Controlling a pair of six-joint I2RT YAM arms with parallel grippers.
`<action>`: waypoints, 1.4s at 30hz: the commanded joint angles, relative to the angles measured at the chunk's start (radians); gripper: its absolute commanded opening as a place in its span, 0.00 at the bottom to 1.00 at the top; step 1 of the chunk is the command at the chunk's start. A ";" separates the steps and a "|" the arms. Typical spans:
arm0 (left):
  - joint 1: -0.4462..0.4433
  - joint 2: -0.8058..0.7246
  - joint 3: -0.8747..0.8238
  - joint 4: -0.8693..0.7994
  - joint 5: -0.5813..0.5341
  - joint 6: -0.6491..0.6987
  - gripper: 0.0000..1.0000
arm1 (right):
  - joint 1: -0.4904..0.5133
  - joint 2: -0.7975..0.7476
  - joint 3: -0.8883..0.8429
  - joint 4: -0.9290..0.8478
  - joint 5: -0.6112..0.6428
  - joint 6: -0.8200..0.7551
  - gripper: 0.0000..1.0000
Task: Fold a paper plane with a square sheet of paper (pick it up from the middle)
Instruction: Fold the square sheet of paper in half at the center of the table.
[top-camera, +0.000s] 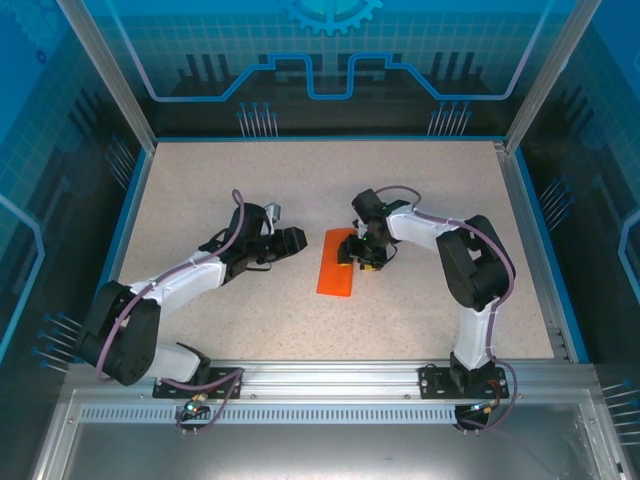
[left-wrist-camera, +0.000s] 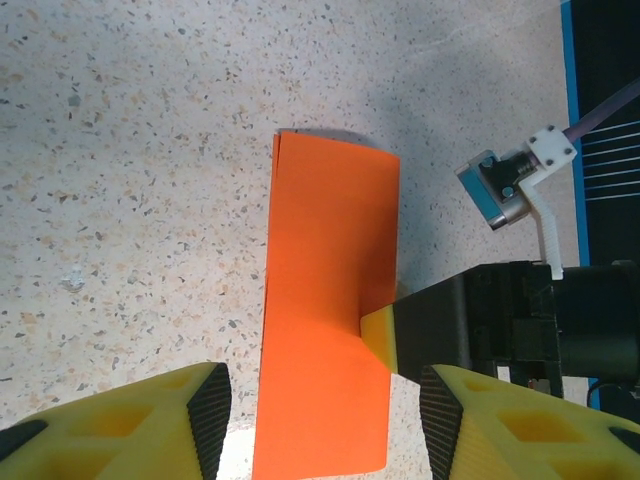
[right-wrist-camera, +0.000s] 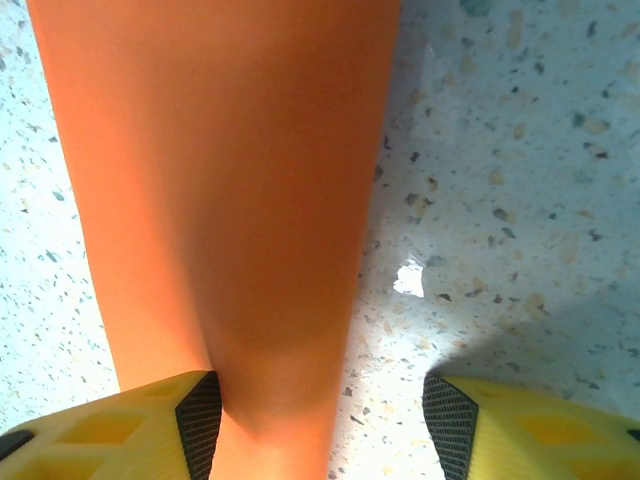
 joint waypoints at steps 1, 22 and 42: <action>0.007 0.019 0.018 -0.014 0.020 0.015 0.56 | 0.009 0.069 -0.010 -0.046 0.081 -0.012 0.62; 0.008 0.050 0.038 -0.018 0.049 0.017 0.54 | 0.019 0.125 0.035 -0.117 0.154 -0.022 0.62; -0.001 0.185 0.117 0.002 0.175 -0.013 0.32 | 0.018 0.144 0.033 -0.119 0.174 -0.014 0.62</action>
